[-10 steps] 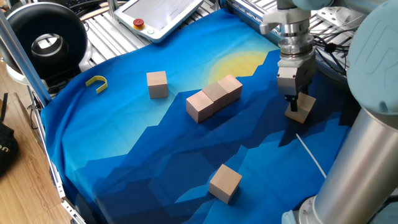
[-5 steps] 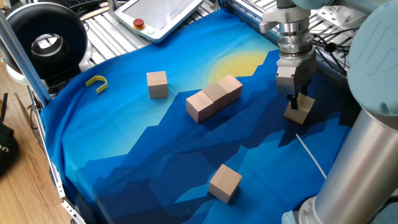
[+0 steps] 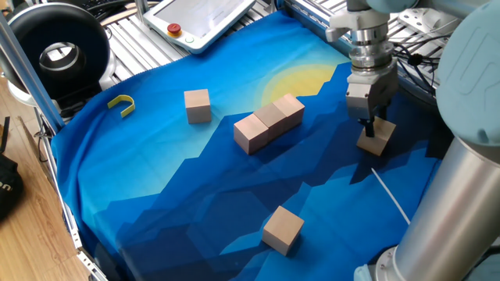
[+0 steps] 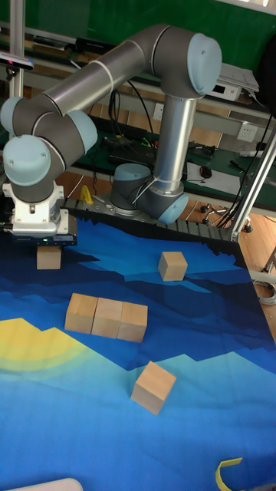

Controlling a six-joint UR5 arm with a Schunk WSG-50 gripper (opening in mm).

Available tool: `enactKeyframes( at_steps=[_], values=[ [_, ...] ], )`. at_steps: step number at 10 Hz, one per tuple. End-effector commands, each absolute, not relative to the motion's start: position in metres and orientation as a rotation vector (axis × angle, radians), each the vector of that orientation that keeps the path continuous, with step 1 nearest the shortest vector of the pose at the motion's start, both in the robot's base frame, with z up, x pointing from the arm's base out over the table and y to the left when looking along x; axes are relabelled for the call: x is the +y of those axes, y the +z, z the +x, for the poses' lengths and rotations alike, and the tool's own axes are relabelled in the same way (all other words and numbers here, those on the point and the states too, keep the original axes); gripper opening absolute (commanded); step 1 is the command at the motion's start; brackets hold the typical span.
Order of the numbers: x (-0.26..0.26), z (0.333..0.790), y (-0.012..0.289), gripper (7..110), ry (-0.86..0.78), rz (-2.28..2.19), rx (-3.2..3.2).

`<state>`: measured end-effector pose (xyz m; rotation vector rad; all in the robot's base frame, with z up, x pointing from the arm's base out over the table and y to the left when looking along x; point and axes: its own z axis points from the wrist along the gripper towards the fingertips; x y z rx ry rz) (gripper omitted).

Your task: Stack the blocks into a pyramid shape

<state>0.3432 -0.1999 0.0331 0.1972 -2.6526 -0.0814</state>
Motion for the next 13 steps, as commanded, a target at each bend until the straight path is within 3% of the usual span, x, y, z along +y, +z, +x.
enactKeyframes(
  at_steps=[1,2,3,7,10,13],
  values=[
    [-0.202,0.346,0.035,44,-0.036,0.121,-2.661],
    [-0.199,0.347,0.037,44,-0.033,0.101,-2.66],
    [-0.195,0.347,0.038,7,-0.044,0.091,-2.661],
    [-0.183,0.353,0.052,7,-0.102,0.058,-2.673],
    [-0.17,0.377,0.092,7,-0.151,-0.004,-2.696],
    [-0.148,0.431,0.138,7,-0.273,-0.053,-2.777]
  ],
)
